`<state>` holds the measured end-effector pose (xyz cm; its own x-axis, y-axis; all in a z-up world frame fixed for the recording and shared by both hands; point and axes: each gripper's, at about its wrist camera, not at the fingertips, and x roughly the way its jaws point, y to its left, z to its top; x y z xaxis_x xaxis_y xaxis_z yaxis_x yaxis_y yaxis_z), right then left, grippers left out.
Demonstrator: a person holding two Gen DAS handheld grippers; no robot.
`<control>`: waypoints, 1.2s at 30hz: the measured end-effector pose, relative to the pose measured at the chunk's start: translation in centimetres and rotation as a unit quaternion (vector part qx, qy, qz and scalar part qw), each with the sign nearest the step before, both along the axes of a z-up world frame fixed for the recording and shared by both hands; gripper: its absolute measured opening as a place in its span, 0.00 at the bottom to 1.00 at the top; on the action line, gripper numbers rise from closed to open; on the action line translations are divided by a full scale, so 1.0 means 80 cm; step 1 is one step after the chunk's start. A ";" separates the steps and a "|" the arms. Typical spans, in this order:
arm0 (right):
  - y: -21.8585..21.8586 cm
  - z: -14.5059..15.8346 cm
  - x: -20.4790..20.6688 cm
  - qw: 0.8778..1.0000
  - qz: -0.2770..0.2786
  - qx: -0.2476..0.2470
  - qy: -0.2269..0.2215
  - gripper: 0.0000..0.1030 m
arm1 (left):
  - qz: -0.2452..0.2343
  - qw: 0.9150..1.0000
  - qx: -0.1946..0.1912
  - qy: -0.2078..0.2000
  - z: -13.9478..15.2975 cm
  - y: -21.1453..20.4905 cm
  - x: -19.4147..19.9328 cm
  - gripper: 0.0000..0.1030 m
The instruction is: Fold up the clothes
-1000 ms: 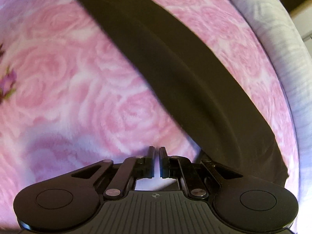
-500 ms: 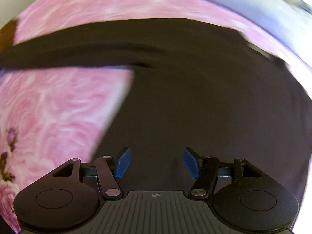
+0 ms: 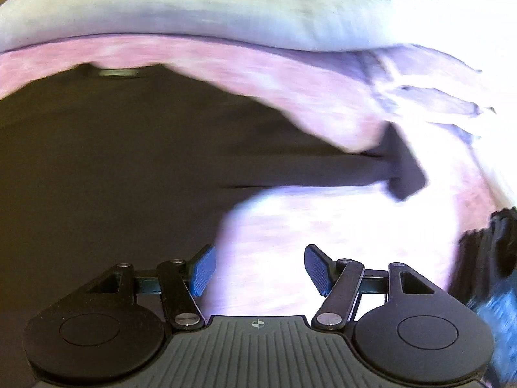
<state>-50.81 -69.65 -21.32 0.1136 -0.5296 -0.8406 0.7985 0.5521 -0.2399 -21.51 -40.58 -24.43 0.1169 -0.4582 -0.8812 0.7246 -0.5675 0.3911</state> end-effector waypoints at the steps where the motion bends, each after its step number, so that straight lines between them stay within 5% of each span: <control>1: -0.028 -0.001 -0.026 1.000 0.006 -0.003 0.003 0.62 | -0.008 1.000 0.003 -0.006 -0.007 -0.013 -0.033 0.35; 8: -0.187 -0.032 -0.134 1.000 -0.001 -0.021 -0.017 0.62 | -0.042 0.999 -0.013 0.013 -0.029 -0.129 -0.226 0.37; 16: -0.258 -0.117 -0.141 0.994 0.087 -0.063 0.036 0.61 | -0.045 0.996 -0.062 0.034 -0.073 -0.256 -0.326 0.42; 17: -0.263 -0.118 -0.147 0.993 0.093 -0.060 0.029 0.46 | -0.043 0.996 -0.063 0.037 -0.078 -0.267 -0.333 0.42; 18: -0.266 -0.115 -0.152 0.994 0.093 -0.054 0.029 0.13 | -0.044 0.996 -0.064 0.040 -0.081 -0.277 -0.338 0.42; 21: -0.262 -0.072 -0.175 0.995 0.087 -0.043 0.029 0.09 | -0.055 0.995 -0.068 0.043 -0.081 -0.303 -0.338 0.42; 26: -0.227 0.058 -0.219 0.994 0.096 0.020 0.056 0.09 | -0.073 0.993 -0.075 0.047 -0.080 -0.347 -0.338 0.42; 30: -0.214 0.139 -0.258 0.989 0.072 0.119 0.042 0.09 | -0.086 0.992 -0.080 0.052 -0.079 -0.383 -0.337 0.42; 34: -0.233 0.152 -0.271 0.983 0.067 0.156 0.074 0.11 | -0.083 0.992 -0.082 0.052 -0.086 -0.425 -0.334 0.43; 35: -0.243 0.141 -0.268 0.983 0.062 0.143 0.092 0.19 | -0.080 0.992 -0.083 0.049 -0.089 -0.434 -0.333 0.43; 36: -0.253 0.128 -0.263 0.983 0.060 0.129 0.115 0.39 | -0.077 0.992 -0.083 0.047 -0.092 -0.441 -0.331 0.43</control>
